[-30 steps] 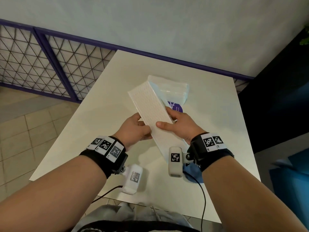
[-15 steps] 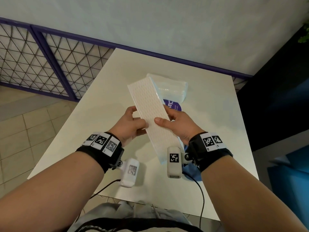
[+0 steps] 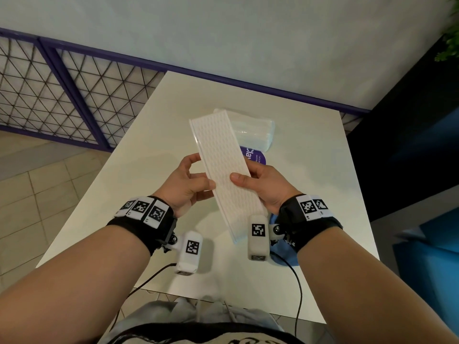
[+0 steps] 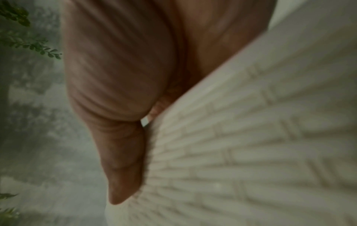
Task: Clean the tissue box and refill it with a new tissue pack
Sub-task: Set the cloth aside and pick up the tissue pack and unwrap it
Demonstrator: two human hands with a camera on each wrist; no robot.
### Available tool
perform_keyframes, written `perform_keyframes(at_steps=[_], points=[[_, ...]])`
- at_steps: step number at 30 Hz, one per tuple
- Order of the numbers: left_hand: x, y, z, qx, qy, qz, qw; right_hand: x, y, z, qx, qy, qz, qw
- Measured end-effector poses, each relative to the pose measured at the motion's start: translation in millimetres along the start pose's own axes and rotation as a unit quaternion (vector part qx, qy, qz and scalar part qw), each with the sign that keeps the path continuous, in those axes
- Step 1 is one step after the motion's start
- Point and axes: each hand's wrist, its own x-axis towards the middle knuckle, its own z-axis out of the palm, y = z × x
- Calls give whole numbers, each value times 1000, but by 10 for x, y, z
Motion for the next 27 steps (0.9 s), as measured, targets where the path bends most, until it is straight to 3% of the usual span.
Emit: perform_keyframes(at_steps=[6, 10, 13, 15, 18, 23, 27], points=[[-13, 32, 4, 19, 16, -11, 1000, 37, 66, 28, 5, -5, 5, 1000], [-81, -18, -164, 34, 75, -11, 997, 11, 67, -165, 43, 51, 24, 998], [-121, -30, -267, 28, 82, -14, 996, -10, 35, -303, -52, 46, 19, 997], [-86, -76, -269, -30, 79, -31, 996, 19, -10, -280, -149, 41, 6, 988], [-5, -172, -250, -96, 93, -69, 989, 139, -160, -290, -300, 94, -6, 949], [23, -340, -222, -16, 130, -125, 983, 364, -340, -485, -514, 155, 25, 843], [-39, -441, -215, 30, 124, -179, 976, 417, -462, -508, -590, 170, 50, 788]])
